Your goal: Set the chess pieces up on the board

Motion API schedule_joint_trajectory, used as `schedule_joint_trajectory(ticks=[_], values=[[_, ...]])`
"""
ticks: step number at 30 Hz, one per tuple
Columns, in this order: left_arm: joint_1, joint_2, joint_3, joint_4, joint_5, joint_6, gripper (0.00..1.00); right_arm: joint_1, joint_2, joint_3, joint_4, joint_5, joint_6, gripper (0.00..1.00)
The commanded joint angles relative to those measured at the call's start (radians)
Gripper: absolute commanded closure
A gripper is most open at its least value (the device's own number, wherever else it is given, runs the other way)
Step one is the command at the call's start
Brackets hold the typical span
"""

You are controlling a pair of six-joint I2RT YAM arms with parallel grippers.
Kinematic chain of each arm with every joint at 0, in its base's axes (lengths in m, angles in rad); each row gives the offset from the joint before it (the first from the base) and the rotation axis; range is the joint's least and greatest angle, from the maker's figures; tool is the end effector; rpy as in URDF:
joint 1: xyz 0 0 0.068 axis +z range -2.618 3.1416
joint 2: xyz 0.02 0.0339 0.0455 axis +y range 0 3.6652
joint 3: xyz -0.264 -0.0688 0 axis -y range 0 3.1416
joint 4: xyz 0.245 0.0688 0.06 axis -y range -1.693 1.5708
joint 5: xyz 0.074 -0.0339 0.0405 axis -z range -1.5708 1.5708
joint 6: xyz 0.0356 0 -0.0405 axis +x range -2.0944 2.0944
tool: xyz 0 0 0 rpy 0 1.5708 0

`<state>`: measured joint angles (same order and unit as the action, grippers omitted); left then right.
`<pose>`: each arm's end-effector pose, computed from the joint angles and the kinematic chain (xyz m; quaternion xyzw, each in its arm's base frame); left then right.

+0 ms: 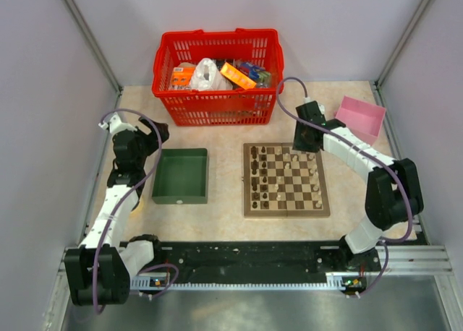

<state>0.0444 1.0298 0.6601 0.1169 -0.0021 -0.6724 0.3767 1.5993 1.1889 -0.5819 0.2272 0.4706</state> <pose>0.2400 0.0107 0.2798 -0.2779 0.7401 -0.1883 0.5826 0.3150 0.1160 0.2437 0.0770 0.9497 0.0175 0.3030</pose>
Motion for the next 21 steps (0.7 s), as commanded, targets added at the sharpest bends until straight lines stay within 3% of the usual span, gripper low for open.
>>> schedule_joint_trajectory(ticks=[1,21], values=[[0.008,-0.008,0.045,0.026,-0.018,0.017,0.01,-0.033,0.037,0.06,0.057,-0.035,-0.033,0.65],[0.009,-0.007,0.056,0.007,-0.038,0.025,0.01,-0.045,0.111,0.06,0.088,-0.037,-0.046,0.71]])
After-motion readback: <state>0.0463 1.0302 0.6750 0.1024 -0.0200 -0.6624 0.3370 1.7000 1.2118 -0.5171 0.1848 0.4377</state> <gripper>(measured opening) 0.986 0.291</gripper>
